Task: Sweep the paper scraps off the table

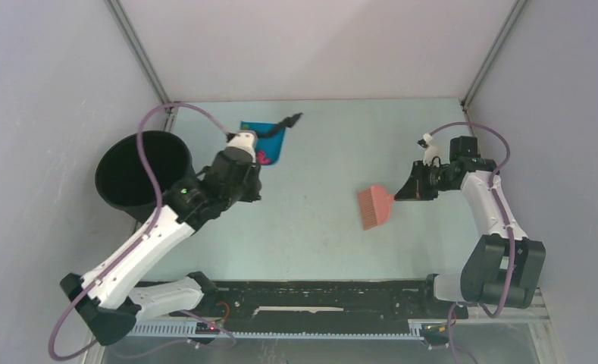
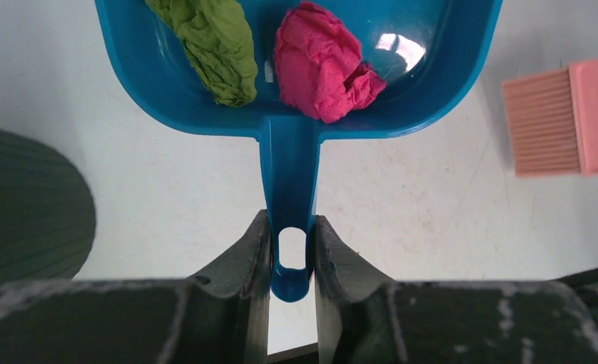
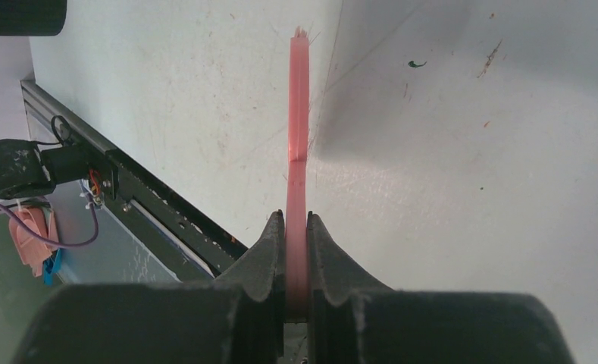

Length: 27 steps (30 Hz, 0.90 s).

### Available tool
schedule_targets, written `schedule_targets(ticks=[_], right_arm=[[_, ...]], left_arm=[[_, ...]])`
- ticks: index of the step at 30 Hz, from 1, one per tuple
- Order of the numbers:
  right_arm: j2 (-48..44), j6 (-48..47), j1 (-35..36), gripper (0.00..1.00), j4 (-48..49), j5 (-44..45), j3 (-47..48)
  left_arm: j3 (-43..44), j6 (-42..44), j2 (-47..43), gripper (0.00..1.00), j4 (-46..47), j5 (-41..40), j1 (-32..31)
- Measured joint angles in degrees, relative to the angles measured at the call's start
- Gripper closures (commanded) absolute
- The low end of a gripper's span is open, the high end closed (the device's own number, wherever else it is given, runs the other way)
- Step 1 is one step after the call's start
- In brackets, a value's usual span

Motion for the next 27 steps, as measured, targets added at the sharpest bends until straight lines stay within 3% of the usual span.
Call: schedule_targets(ticks=[15,21,27], right_arm=[[2.12,-1.20,3.48,1.00,-0.15,0.13,-0.48],[3.04,-1.22,5.18,1.00,-0.13,1.99,-0.63],[3.63,-1.22,5.57,1.00,0.20,3.02,-0.63]], left_arm=[[0.83,-3.98,-11.74,1.00,-3.78,4.20,22.60],[-1.64,-7.58,-16.74,1.00,0.15,11.21,34.56],[-7.93,-13.46,-24.61,1.00,7.87,15.19,40.57]])
